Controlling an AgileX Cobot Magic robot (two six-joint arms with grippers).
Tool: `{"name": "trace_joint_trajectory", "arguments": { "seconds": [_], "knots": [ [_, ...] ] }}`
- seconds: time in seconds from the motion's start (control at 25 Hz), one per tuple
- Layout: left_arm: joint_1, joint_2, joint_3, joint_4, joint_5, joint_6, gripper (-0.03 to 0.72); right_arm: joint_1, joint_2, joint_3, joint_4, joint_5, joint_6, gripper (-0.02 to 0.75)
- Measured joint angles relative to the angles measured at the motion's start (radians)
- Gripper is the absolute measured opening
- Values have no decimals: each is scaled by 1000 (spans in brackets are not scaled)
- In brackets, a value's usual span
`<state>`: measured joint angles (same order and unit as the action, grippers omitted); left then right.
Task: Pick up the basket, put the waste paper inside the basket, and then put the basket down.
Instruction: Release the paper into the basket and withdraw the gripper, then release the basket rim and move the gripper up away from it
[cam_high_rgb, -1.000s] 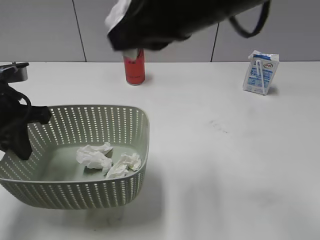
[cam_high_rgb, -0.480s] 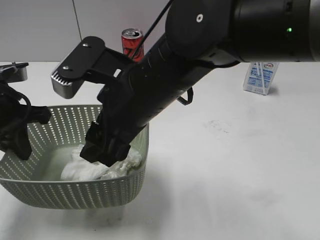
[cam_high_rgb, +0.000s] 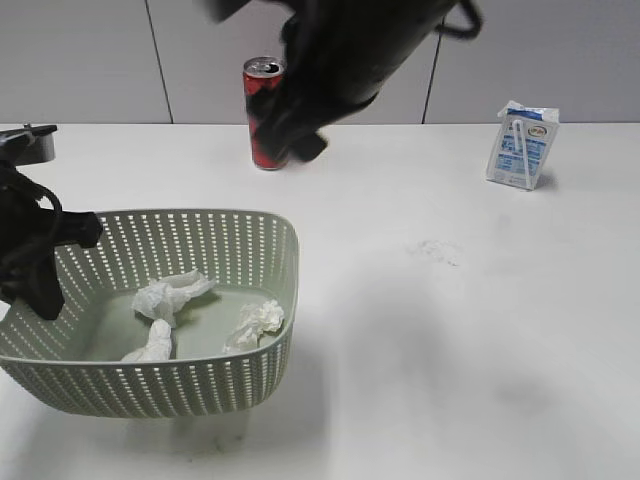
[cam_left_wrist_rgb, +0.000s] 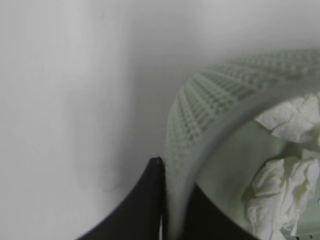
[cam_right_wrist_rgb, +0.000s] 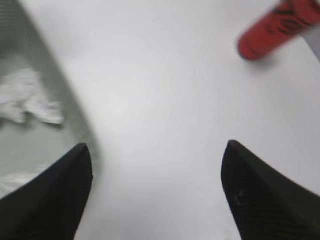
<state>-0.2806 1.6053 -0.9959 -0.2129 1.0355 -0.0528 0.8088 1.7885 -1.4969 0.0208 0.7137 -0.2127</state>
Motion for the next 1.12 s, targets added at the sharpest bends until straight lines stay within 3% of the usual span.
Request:
{"name": "trace_joint_trajectory", "arguments": {
  "seconds": [0.08, 0.2, 0.48, 0.6, 0.72, 0.96, 1.12],
  "knots": [
    [0, 0, 0, 0, 0, 0, 6, -58, 0, -72, -103, 96, 109, 594],
    [0, 0, 0, 0, 0, 0, 6, -205, 0, -140, -145, 232, 168, 576],
    [0, 0, -1, -2, -2, 0, 6, -597, 0, -159, 38, 459, 183, 571],
    [0, 0, -21, -12, -1, -5, 6, -724, -4, -159, 88, 488, 186, 571],
    [0, 1, -69, -17, -3, -20, 6, -781, -45, -131, 96, 493, 181, 571],
    [-3, 82, -246, -25, -1, -49, 6, -786, -276, 18, 98, 494, 155, 570],
    [-43, 221, -404, -23, 18, -57, 6, -786, -501, 181, 141, 496, 153, 570]
  ]
}}
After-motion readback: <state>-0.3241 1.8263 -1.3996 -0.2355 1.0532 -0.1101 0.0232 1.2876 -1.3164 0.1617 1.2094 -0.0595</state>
